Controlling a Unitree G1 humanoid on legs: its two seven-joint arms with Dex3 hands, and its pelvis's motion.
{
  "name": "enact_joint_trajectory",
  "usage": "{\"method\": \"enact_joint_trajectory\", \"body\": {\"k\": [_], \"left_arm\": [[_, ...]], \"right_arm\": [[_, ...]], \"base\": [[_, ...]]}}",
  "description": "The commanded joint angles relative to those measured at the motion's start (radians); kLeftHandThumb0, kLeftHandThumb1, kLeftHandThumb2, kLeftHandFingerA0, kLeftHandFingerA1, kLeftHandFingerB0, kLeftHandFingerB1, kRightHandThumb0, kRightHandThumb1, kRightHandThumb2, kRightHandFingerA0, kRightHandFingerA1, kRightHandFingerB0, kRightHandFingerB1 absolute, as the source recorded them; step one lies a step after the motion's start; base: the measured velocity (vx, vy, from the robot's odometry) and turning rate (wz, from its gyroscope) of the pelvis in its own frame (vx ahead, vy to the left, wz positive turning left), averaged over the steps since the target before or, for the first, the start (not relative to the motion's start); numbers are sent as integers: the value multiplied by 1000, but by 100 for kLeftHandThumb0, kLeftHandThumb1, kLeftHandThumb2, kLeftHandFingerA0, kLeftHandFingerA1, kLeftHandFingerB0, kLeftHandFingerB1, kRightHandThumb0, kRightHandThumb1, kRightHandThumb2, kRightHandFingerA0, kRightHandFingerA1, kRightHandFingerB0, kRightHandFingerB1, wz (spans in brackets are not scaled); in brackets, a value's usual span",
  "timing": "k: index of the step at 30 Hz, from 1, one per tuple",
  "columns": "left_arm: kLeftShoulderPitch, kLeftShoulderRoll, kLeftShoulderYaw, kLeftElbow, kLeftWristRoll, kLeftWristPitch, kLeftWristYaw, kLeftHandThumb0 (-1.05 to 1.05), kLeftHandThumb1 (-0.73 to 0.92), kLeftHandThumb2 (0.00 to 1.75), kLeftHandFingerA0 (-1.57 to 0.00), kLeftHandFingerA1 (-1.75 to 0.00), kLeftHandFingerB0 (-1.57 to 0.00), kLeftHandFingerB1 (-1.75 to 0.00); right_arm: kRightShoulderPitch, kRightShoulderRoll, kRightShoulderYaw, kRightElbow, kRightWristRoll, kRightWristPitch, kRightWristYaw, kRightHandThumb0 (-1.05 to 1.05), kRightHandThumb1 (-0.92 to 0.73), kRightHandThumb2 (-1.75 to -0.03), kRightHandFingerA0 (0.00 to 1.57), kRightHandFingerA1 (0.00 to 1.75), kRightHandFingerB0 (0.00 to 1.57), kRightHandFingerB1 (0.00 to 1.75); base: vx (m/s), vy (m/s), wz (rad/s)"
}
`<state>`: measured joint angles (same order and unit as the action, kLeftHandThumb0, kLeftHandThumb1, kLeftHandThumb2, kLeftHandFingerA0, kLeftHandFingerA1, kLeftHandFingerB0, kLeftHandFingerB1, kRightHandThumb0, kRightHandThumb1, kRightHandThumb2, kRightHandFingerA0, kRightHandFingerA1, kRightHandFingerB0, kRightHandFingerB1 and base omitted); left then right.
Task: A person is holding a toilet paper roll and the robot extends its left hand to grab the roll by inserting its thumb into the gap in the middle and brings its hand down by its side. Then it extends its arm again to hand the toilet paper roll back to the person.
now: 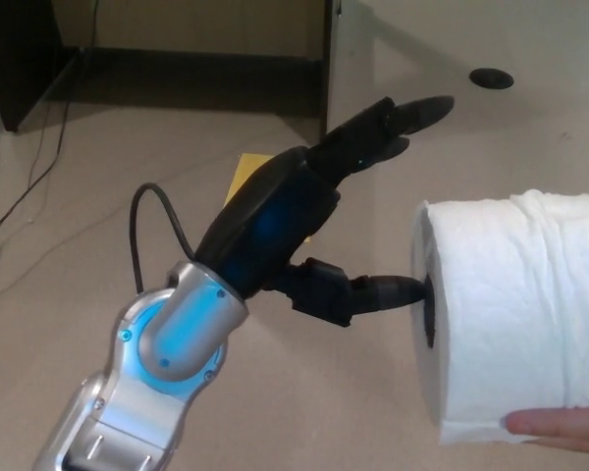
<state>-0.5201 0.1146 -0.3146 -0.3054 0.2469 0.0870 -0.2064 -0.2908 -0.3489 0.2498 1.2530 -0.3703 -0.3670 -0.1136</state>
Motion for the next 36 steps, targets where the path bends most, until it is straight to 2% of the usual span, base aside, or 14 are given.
{"method": "enact_joint_trajectory", "body": {"k": [1, 9, 20, 23, 24, 25, 26, 27, 29, 31, 32, 33, 34, 36], "left_arm": [[-10, -18, -36, -19, 55, 54, -6, -51, 39, 64, -33, -43, -18, -35], [-33, -76, -70, 60, 70, 11, 23, -50, 38, 63, -34, -45, -18, -34], [-22, -134, -127, 67, 98, 71, 7, -51, 40, 65, -30, -43, -14, -34], [7, -145, -146, 52, 88, 68, 5, -36, 54, 56, -45, -40, -24, -29], [13, -141, -147, 70, 72, 5, 9, -29, 67, 62, -68, -50, -28, -31], [13, -140, -143, 88, 54, -44, 10, -22, 72, 61, -85, -73, -32, -31], [13, -143, -132, 104, 26, -65, -1, -17, 79, 64, -106, -55, -43, -34], [15, -146, -122, 119, -3, -79, -13, -17, 79, 64, -106, -55, -43, -34], [4, -144, -101, 154, -33, -120, -26, -1, 79, 67, -112, -64, -78, -47], [18, -154, -91, 170, -45, -145, -16, -4, 78, 73, -112, -100, -99, -71], [23, -158, -89, 165, -38, -138, -6, -7, 79, 71, -103, -114, -96, -91], [25, -162, -85, 156, -28, -125, 3, -7, 79, 71, -103, -114, -96, -91], [31, -162, -82, 157, -14, -142, 20, -13, 83, 70, -87, -137, -84, -114], [40, -167, -78, 147, -14, -131, 22, -19, 85, 69, -81, -148, -78, -120]], "right_arm": [[13, -11, -2, 5, -4, -16, 1, -30, -61, -58, 63, 50, 50, 40], [-3, -8, 3, 9, -10, 7, 1, -30, -61, -58, 63, 47, 50, 39], [6, -8, 8, 8, -16, -4, -9, -30, -61, -58, 64, 49, 51, 40], [20, -1, 10, 8, -18, -4, -8, -30, -62, -58, 64, 49, 50, 40], [24, -3, 10, 7, -18, -6, -6, -31, -62, -58, 64, 47, 50, 39], [21, -5, 12, 5, -21, -4, -6, -31, -62, -58, 64, 47, 50, 39], [15, -6, 14, 5, -23, -1, -5, -32, -63, -58, 64, 47, 48, 38], [10, -6, 14, 5, -24, 2, -3, -32, -63, -58, 64, 47, 48, 38], [-8, -5, 2, 6, -10, 18, 16, -31, -62, -58, 69, 51, 49, 38], [-9, -6, 1, 5, -9, 10, 18, -29, -61, -58, 68, 50, 50, 40], [-11, -8, 0, 4, -9, 5, 17, -29, -61, -58, 70, 52, 51, 40], [-16, -9, -2, 3, -8, 2, 19, -29, -61, -58, 70, 52, 51, 40], [-17, -10, 1, 3, -12, -3, 16, -30, -61, -58, 69, 54, 51, 40], [-15, -13, 7, 3, -19, -1, 13, -31, -61, -58, 67, 51, 49, 40]], "base": [[0, 0, 0], [0, 0, 0], [0, 0, 0], [0, 0, 0], [0, 0, 0], [0, 0, 0], [0, 0, 0], [0, 0, 0], [0, 0, 0], [0, 0, 0], [0, 0, 0], [0, 0, 0], [0, 0, 0], [0, 0, 0]]}}
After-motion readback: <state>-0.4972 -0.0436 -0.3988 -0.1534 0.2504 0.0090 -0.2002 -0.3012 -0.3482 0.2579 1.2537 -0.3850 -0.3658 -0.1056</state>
